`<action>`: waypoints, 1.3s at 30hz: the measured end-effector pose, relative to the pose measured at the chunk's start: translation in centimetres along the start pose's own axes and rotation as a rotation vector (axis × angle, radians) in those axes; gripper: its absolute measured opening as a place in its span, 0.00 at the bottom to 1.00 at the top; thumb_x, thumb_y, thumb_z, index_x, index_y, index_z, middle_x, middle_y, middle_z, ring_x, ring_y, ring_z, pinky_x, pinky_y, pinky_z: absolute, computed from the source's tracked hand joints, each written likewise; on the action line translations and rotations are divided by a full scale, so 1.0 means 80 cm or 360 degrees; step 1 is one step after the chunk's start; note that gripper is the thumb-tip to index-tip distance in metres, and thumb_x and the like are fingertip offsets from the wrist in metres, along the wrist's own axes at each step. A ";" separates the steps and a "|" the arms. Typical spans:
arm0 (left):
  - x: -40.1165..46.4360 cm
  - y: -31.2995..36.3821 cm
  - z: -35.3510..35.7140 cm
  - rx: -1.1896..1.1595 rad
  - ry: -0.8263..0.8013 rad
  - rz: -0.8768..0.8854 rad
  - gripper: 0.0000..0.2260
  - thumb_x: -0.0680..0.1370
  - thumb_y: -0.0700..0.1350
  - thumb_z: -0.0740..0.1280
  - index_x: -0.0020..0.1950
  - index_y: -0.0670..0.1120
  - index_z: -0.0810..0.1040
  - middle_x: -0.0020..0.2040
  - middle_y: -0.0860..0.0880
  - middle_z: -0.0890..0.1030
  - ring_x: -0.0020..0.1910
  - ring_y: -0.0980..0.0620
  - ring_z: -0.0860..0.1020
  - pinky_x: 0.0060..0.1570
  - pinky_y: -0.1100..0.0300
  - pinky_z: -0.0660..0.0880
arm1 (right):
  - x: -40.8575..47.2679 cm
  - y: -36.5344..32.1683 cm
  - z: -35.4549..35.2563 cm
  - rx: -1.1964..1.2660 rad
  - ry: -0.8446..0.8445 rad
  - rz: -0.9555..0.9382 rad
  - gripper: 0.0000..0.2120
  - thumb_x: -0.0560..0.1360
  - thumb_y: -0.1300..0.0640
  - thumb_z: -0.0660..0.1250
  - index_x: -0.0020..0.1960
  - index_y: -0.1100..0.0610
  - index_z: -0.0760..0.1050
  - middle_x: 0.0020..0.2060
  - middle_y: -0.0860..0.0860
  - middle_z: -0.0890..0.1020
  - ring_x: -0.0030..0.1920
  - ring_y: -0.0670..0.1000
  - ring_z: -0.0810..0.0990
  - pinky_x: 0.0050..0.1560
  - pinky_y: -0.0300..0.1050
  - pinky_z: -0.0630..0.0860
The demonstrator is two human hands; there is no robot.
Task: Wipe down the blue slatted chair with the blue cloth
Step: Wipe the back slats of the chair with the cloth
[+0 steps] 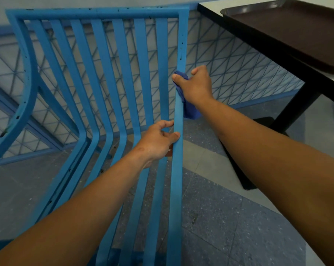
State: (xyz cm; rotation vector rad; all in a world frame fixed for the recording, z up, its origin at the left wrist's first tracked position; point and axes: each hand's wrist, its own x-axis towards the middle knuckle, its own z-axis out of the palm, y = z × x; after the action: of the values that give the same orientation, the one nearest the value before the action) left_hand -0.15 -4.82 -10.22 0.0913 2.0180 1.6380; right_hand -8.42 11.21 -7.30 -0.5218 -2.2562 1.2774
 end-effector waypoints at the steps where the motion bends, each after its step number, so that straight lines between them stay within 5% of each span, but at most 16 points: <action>1: -0.001 0.001 0.000 0.0008 0.0002 0.0002 0.18 0.83 0.42 0.66 0.73 0.47 0.70 0.40 0.47 0.84 0.34 0.57 0.84 0.30 0.65 0.78 | -0.004 0.003 0.003 0.0022 0.0036 -0.0025 0.21 0.72 0.45 0.76 0.40 0.52 0.64 0.35 0.46 0.70 0.34 0.43 0.70 0.33 0.37 0.66; 4: -0.001 0.001 0.001 0.0032 0.0007 0.0021 0.19 0.83 0.42 0.67 0.73 0.46 0.70 0.38 0.48 0.84 0.33 0.58 0.84 0.30 0.65 0.78 | -0.019 0.019 0.003 0.0036 -0.0003 -0.0102 0.14 0.73 0.49 0.75 0.37 0.55 0.74 0.33 0.45 0.76 0.32 0.38 0.73 0.33 0.32 0.68; 8: 0.002 0.000 0.000 0.0007 -0.0013 0.0030 0.19 0.83 0.42 0.67 0.73 0.46 0.70 0.40 0.47 0.84 0.34 0.56 0.84 0.32 0.64 0.79 | -0.044 0.031 -0.023 0.0020 -0.0291 -0.0384 0.07 0.77 0.59 0.68 0.49 0.62 0.83 0.42 0.49 0.82 0.42 0.36 0.77 0.48 0.39 0.74; 11: 0.002 0.000 -0.001 0.0015 -0.0029 0.0042 0.17 0.83 0.41 0.67 0.71 0.46 0.71 0.35 0.51 0.84 0.32 0.58 0.83 0.30 0.65 0.78 | -0.048 0.051 -0.042 -0.0224 -0.0595 -0.0501 0.21 0.77 0.62 0.66 0.70 0.58 0.75 0.60 0.55 0.77 0.61 0.47 0.75 0.59 0.36 0.68; 13: 0.004 0.000 -0.005 0.0067 -0.0031 0.0048 0.17 0.82 0.42 0.67 0.71 0.48 0.71 0.36 0.51 0.84 0.34 0.58 0.84 0.32 0.65 0.78 | -0.042 0.065 -0.046 -0.0301 -0.0651 -0.0549 0.25 0.78 0.62 0.66 0.74 0.56 0.71 0.64 0.55 0.76 0.65 0.51 0.75 0.63 0.38 0.68; 19: 0.017 0.009 -0.009 0.0208 -0.0027 0.0045 0.18 0.81 0.41 0.70 0.70 0.48 0.72 0.47 0.48 0.86 0.41 0.53 0.86 0.36 0.61 0.80 | -0.024 0.054 -0.044 -0.0279 -0.0556 -0.0562 0.21 0.79 0.54 0.68 0.72 0.53 0.73 0.66 0.50 0.78 0.66 0.48 0.75 0.66 0.39 0.70; 25: 0.041 0.019 0.000 0.0256 0.0051 0.0188 0.27 0.82 0.39 0.67 0.79 0.53 0.64 0.53 0.48 0.83 0.49 0.48 0.85 0.49 0.48 0.84 | 0.017 0.019 -0.026 -0.0425 -0.0270 -0.0704 0.11 0.78 0.51 0.69 0.60 0.51 0.83 0.55 0.50 0.81 0.57 0.48 0.78 0.59 0.45 0.74; 29: 0.040 0.015 -0.007 0.0186 -0.0040 0.0167 0.27 0.83 0.40 0.66 0.80 0.53 0.62 0.54 0.48 0.83 0.48 0.49 0.85 0.42 0.57 0.84 | 0.052 -0.014 -0.023 -0.0534 -0.0173 -0.0733 0.10 0.78 0.46 0.69 0.58 0.46 0.83 0.55 0.48 0.73 0.53 0.43 0.72 0.54 0.42 0.70; 39: 0.048 0.008 -0.009 0.0128 -0.0057 0.0147 0.27 0.83 0.40 0.66 0.80 0.52 0.62 0.51 0.46 0.86 0.46 0.51 0.86 0.41 0.58 0.83 | 0.013 0.018 -0.021 -0.0570 -0.0150 -0.0730 0.12 0.79 0.49 0.67 0.60 0.51 0.82 0.55 0.51 0.79 0.55 0.51 0.78 0.49 0.41 0.67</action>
State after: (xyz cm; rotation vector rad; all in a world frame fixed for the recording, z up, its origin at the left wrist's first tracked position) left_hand -3.94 -3.81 -10.90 0.2449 2.0805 1.5986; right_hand -8.17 13.65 -7.53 -0.0476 -2.5034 0.6887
